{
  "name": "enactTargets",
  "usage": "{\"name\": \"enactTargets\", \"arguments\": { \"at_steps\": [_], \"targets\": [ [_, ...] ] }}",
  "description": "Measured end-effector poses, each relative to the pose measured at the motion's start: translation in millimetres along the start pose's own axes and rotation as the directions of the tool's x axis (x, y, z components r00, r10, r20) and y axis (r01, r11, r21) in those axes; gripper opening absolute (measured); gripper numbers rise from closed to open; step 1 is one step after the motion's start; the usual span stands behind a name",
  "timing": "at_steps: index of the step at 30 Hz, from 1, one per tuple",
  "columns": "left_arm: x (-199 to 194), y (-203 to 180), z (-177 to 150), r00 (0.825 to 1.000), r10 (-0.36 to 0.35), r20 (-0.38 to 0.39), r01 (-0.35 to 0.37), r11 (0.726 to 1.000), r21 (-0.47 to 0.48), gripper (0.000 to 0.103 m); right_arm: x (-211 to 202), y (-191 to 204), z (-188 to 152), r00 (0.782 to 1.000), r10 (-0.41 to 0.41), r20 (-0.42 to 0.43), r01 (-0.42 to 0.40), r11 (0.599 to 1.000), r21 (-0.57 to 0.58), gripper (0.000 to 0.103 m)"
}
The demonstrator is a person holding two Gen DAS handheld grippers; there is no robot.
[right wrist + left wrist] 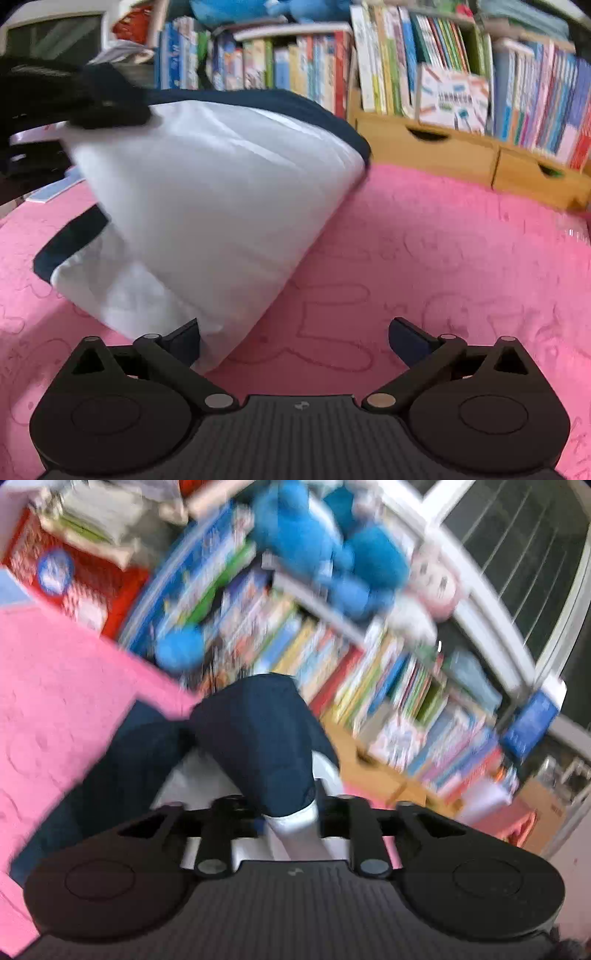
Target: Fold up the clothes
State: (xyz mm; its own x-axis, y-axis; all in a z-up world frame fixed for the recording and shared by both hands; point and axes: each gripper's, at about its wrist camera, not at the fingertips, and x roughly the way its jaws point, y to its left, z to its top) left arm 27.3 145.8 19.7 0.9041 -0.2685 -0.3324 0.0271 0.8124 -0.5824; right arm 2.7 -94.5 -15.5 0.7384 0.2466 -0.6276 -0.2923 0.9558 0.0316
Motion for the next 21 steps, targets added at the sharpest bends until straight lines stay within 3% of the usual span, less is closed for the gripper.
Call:
{"name": "enactTargets", "arguments": {
  "at_steps": [1, 2, 4, 6, 8, 10, 12, 15, 21],
  "targets": [
    [11.1, 1.3, 0.0, 0.999, 0.007, -0.048, -0.008, 1.0, -0.011, 0.045, 2.1, -1.9, 0.3, 1.0, 0.001, -0.012, -0.001, 1.0, 0.013, 0.103],
    [24.3, 3.6, 0.0, 0.996, 0.003, -0.089, -0.007, 0.999, -0.039, 0.064, 2.3, -2.7, 0.1, 1.0, -0.003, -0.013, 0.003, 1.0, 0.019, 0.103],
    [50.7, 8.2, 0.0, 0.985, -0.009, -0.171, -0.008, 0.995, -0.097, 0.078, 2.6, -4.4, -0.3, 1.0, -0.009, -0.015, 0.01, 0.999, 0.031, 0.103],
    [67.0, 6.5, -0.2, 0.986, 0.04, -0.164, -0.061, 0.989, -0.131, 0.072, 2.3, -5.2, -0.7, 1.0, -0.016, -0.016, 0.016, 0.999, 0.033, 0.103],
    [59.2, 0.7, 7.4, 0.992, 0.056, -0.116, -0.068, 0.993, -0.1, 0.03, 2.3, -5.4, 0.0, 1.0, -0.02, -0.017, 0.02, 0.999, 0.031, 0.103],
    [51.3, -5.2, 15.1, 0.995, 0.071, -0.066, -0.076, 0.995, -0.069, 0.021, 3.0, -5.4, 1.9, 1.0, -0.019, -0.019, 0.02, 0.999, 0.038, 0.103],
    [20.8, -4.6, 18.9, 0.998, 0.059, 0.009, -0.059, 0.996, -0.062, 0.017, 3.0, -4.8, 2.9, 1.0, -0.02, -0.019, 0.02, 0.999, 0.038, 0.103],
    [-26.5, -3.8, 11.7, 0.99, 0.089, 0.113, -0.09, 0.996, 0.003, 0.016, 4.0, -4.2, 3.4, 1.0, 0.0, -0.019, 0.0, 1.0, 0.026, 0.103],
    [-34.6, 43.6, -3.0, 0.985, 0.175, 0.009, -0.174, 0.984, -0.026, 0.02, 3.1, 0.4, 2.9, 0.999, 0.032, -0.02, -0.032, 0.999, -0.005, 0.103]
  ]
}}
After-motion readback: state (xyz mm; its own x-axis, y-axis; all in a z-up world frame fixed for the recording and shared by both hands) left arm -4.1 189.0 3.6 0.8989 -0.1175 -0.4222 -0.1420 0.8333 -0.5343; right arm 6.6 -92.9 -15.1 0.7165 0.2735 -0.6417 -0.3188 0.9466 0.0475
